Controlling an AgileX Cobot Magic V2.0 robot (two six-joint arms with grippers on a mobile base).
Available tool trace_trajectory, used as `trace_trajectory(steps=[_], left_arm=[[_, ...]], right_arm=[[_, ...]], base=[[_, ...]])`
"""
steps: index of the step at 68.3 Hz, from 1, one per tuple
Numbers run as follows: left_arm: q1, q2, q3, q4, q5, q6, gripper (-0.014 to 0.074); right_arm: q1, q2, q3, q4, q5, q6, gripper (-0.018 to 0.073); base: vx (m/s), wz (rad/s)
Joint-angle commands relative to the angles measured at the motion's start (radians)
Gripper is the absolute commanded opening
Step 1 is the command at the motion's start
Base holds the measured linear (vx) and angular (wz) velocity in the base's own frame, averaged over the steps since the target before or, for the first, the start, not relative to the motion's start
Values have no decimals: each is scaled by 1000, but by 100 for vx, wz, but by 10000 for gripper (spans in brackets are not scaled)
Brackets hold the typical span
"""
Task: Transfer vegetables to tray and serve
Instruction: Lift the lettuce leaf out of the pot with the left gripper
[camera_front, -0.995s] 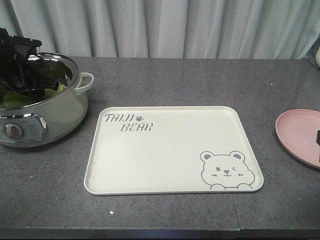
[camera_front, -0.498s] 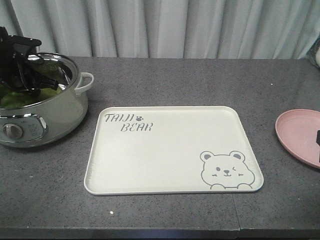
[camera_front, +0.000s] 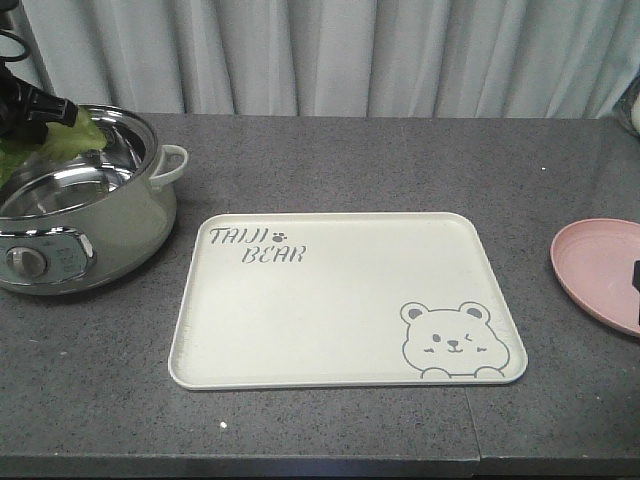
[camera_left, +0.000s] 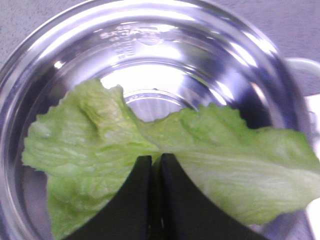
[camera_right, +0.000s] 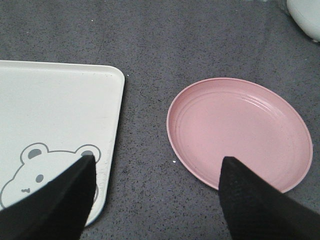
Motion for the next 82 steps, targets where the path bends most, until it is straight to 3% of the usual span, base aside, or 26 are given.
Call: trace_trajectory(steps=[1, 11, 18, 41, 48, 55, 71, 82], left_arm=[[-19, -138, 48, -50, -75, 26, -7], [-27, -287, 192, -104, -123, 60, -7], [-28, -393, 303, -212, -155, 120, -7], [-28, -510, 561, -723, -136, 473, -7], [-28, -509, 598, -834, -133, 541, -7], [-41, -502, 604, -883, -127, 564, -7], [-180, -458, 604, -891, -162, 568, -7], [-262, -420, 604, -904, -168, 568, -7]], right_arm=[[-6, -2, -29, -6, -60, -5, 493], [-6, -2, -29, -6, -60, -5, 493], [-6, -2, -29, 3, -60, -5, 493], [-6, 11, -29, 133, -16, -31, 493], [-6, 27, -29, 228, 18, -147, 491], [-6, 58, -30, 380, 50, -307, 489], [-6, 180, -73, 786, 167, -709, 489], [-5, 281, -156, 996, 313, -879, 489]], base=[[0, 0], [0, 0], [0, 0], [0, 0], [0, 0], [0, 0], [0, 0], [0, 0]])
